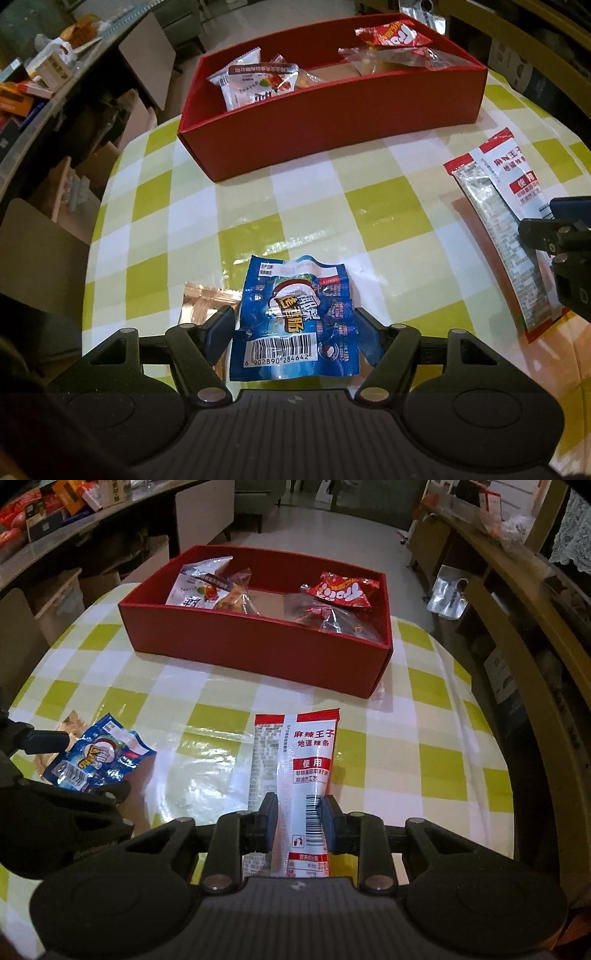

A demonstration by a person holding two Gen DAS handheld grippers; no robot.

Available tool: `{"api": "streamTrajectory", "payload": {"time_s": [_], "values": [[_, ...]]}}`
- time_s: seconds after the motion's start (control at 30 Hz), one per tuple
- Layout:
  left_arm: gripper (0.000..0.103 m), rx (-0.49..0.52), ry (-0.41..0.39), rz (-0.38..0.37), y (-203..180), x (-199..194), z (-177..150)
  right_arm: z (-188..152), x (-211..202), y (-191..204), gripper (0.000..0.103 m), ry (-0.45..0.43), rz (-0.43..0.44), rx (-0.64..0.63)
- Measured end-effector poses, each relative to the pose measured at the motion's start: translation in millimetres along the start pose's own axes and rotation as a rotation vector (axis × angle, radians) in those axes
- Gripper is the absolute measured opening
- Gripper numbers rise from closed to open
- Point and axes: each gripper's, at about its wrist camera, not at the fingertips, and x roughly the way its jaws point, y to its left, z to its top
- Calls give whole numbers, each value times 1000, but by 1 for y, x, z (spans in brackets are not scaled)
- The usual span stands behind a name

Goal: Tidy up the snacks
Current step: 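Lift the blue pack with the left tool while the right tool lifts the strip pack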

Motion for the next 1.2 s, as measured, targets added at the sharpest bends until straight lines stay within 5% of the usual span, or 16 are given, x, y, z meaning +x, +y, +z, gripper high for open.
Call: {"api": "streamTrajectory", "payload": {"time_s": [0.27, 1.2], "values": [[74, -2, 10, -8, -1, 3, -1, 1, -2, -4, 33, -10, 4, 6], [74, -151, -175, 23, 19, -32, 40, 34, -23, -23, 33, -175, -34, 60]]}}
